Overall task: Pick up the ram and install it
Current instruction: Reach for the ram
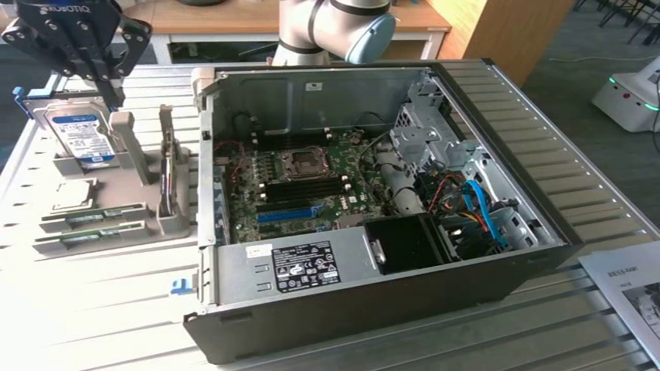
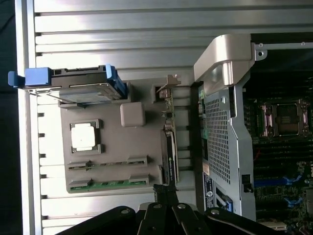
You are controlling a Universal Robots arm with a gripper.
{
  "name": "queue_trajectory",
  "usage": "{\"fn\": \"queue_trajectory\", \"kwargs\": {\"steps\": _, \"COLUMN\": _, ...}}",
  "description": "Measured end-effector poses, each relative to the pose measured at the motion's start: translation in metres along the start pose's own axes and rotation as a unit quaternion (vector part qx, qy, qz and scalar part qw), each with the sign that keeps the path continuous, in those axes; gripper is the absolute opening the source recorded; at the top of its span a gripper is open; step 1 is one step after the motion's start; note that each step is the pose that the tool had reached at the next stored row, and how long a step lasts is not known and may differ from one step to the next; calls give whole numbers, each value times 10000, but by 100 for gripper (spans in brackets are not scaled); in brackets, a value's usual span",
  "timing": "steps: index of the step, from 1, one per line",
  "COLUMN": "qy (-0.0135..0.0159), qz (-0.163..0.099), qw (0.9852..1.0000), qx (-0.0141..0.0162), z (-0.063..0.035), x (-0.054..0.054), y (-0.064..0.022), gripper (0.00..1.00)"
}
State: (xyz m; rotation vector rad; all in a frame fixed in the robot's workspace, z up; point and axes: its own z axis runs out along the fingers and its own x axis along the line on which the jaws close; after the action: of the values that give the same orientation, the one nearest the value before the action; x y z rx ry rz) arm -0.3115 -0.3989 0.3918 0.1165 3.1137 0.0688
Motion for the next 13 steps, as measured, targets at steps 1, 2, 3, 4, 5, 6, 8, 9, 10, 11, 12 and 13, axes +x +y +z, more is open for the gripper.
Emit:
{"fn": "queue_trajectory", "kwargs": {"steps": 1, "qy": 0, "qz": 0, "qw": 10000, "qx": 0, "z": 0, "x": 20, "y": -2, "gripper": 13}}
{"fn": "queue_trajectory", "kwargs": {"steps": 2, "qy": 0, "qz": 0, "qw": 10000, "qx": 0, "z": -1, "x": 41, "y": -3, "gripper": 13}}
{"fn": "queue_trajectory", "kwargs": {"steps": 3, "qy": 0, "qz": 0, "qw": 10000, "qx": 0, "z": -1, "x": 61, "y": -5, "gripper": 13}}
{"fn": "queue_trajectory", "kwargs": {"steps": 4, "qy": 0, "qz": 0, "qw": 10000, "qx": 0, "z": -2, "x": 81, "y": -6, "gripper": 13}}
{"fn": "queue_trajectory", "kwargs": {"steps": 5, "qy": 0, "qz": 0, "qw": 10000, "qx": 0, "z": -2, "x": 100, "y": -8, "gripper": 13}}
{"fn": "queue_trajectory", "kwargs": {"steps": 6, "qy": 0, "qz": 0, "qw": 10000, "qx": 0, "z": -2, "x": 120, "y": -9, "gripper": 13}}
{"fn": "queue_trajectory", "kwargs": {"steps": 8, "qy": 0, "qz": 0, "qw": 10000, "qx": 0, "z": -3, "x": 161, "y": -12, "gripper": 13}}
{"fn": "queue_trajectory", "kwargs": {"steps": 9, "qy": 0, "qz": 0, "qw": 10000, "qx": 0, "z": -3, "x": 181, "y": -14, "gripper": 13}}
{"fn": "queue_trajectory", "kwargs": {"steps": 10, "qy": 0, "qz": 0, "qw": 10000, "qx": 0, "z": -4, "x": 201, "y": -15, "gripper": 13}}
{"fn": "queue_trajectory", "kwargs": {"steps": 11, "qy": 0, "qz": 1, "qw": 10000, "qx": 0, "z": -4, "x": 221, "y": -16, "gripper": 13}}
{"fn": "queue_trajectory", "kwargs": {"steps": 12, "qy": 0, "qz": 0, "qw": 10000, "qx": 0, "z": -5, "x": 241, "y": -18, "gripper": 13}}
{"fn": "queue_trajectory", "kwargs": {"steps": 13, "qy": 0, "qz": 0, "qw": 10000, "qx": 0, "z": -5, "x": 261, "y": -20, "gripper": 13}}
